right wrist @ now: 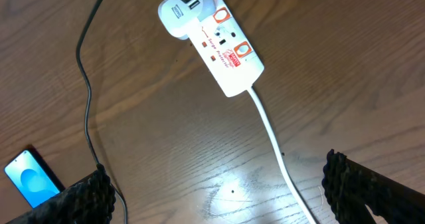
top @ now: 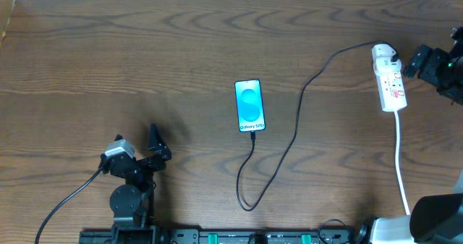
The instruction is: Plug charger to phone and switch on socket
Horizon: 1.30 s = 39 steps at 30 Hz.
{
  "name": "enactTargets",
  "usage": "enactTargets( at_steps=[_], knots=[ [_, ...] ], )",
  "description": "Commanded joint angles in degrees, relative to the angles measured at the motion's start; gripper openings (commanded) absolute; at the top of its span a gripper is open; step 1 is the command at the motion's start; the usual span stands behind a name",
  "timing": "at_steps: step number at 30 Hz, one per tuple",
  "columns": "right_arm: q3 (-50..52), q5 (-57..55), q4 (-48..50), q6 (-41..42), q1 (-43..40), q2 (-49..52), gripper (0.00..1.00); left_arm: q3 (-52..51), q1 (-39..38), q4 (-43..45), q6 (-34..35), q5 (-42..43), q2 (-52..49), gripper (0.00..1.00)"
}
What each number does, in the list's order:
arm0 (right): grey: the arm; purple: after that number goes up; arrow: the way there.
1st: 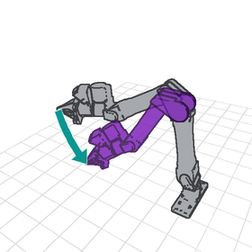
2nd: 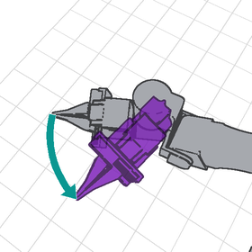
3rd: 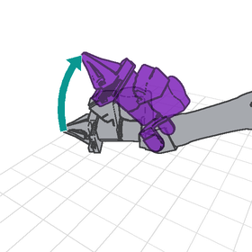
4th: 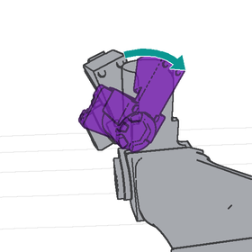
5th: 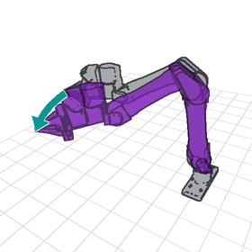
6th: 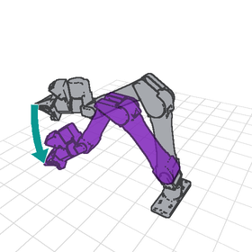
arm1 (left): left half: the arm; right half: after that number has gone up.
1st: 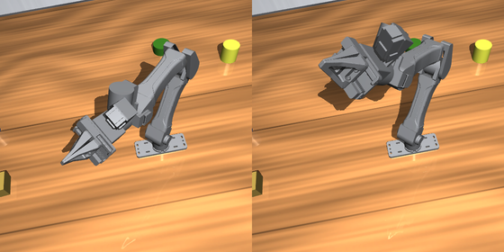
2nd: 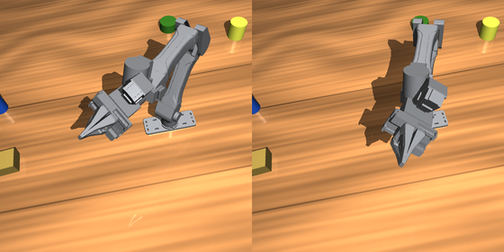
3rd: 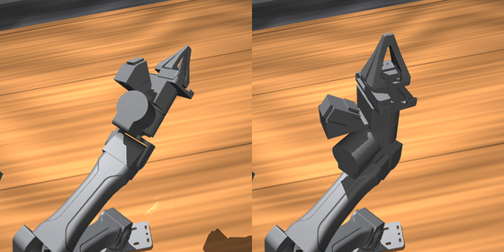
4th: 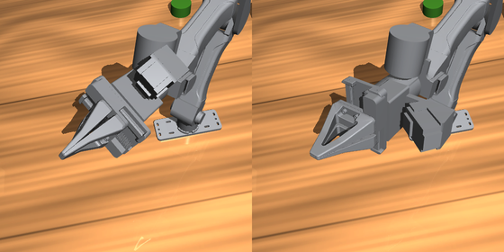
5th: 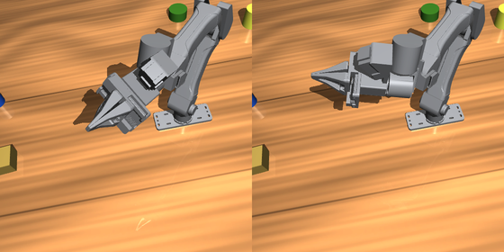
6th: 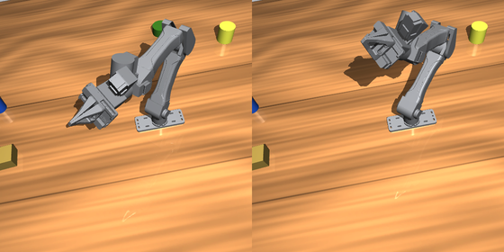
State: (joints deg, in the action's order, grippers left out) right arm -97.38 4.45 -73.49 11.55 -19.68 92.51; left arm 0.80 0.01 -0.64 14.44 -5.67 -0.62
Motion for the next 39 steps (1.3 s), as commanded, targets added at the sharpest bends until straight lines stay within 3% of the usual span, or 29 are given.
enactTargets(
  at_steps=[1, 5, 39],
  knots=[
    [-0.1, -0.3, 0.0, 0.6, 0.0, -0.3, 0.99, -0.6, 0.3, -3.3, -6.1, 1.3, 0.6, 0.91],
    [-0.1, -0.3, 0.0, 0.7, 0.0, -0.3, 0.99, -0.6, 0.3, -3.4, -9.6, 2.2, 0.6, 0.91],
    [-0.1, -0.3, 0.0, 0.6, 0.0, -0.3, 0.99, -0.6, 0.3, -3.3, -9.5, 2.2, 0.4, 0.9]
  ],
)
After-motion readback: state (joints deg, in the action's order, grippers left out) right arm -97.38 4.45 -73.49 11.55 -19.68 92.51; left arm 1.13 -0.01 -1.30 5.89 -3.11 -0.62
